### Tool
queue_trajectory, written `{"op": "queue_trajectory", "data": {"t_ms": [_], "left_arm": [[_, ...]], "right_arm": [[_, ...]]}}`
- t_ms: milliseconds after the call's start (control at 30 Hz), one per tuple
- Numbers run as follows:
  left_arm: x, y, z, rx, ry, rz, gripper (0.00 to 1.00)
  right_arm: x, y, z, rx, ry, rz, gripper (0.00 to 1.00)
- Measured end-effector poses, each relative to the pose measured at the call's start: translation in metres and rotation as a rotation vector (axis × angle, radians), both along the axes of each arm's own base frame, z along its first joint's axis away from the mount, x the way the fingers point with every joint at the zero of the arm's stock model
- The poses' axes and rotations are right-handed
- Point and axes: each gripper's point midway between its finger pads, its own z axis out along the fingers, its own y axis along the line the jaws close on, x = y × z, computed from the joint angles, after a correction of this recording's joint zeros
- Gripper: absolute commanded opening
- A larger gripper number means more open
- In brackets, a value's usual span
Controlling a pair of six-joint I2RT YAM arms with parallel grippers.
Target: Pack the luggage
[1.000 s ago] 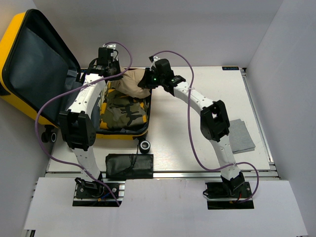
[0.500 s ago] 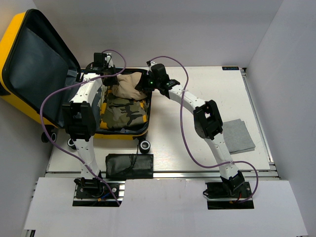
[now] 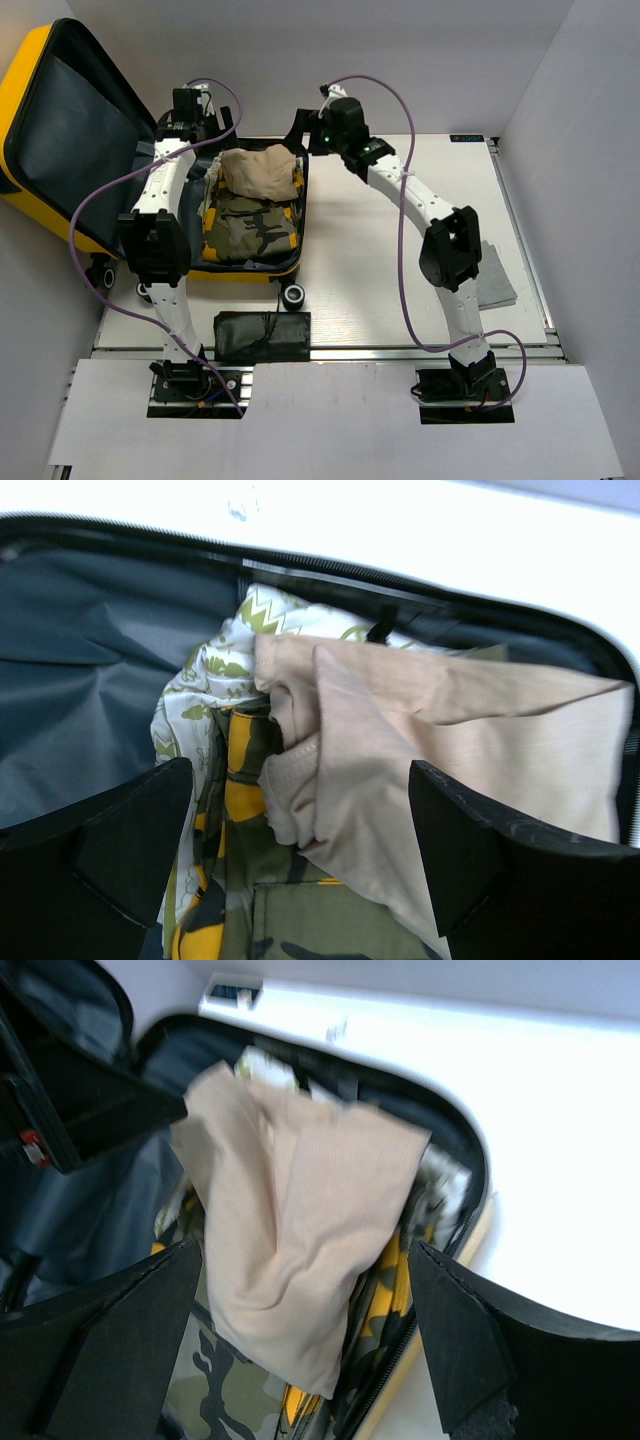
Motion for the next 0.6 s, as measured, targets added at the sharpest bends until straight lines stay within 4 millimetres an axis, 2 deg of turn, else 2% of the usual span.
{"op": "queue_trajectory", "data": {"t_ms": [67,133,267,333,433,500,600], "left_arm": [[-0.001,0.000,0.011,-0.008,-0.018,0.010,0.98],[-0.004,-0.001,0.026,-0.021,-0.043,0.013,0.98],[-0.016,-0.010,0.046,-0.072,-0.077,-0.003,0.98],[-0.024,-0.017,0.051,-0.105,-0.096,-0.030,0.98],[-0.028,-0.029,0.045,-0.151,-0.089,-0.069,0.98],[-0.028,-0.039,0.035,-0.184,-0.071,-0.101,0.98],[-0.022,-0.056,0.012,-0.245,-0.039,-0.156,0.98]], "right_arm": [[0.001,-0.007,0.020,0.005,-0.043,-0.009,0.89],[0.001,-0.006,0.032,0.016,-0.069,0.003,0.89],[-0.003,0.019,0.032,0.045,-0.077,0.086,0.89],[-0.008,0.035,0.016,0.049,-0.054,0.128,0.89],[-0.015,0.053,-0.019,0.039,0.003,0.169,0.89],[-0.020,0.061,-0.043,0.027,0.044,0.177,0.89],[-0.022,0.059,-0.074,-0.005,0.101,0.156,0.89]]}}
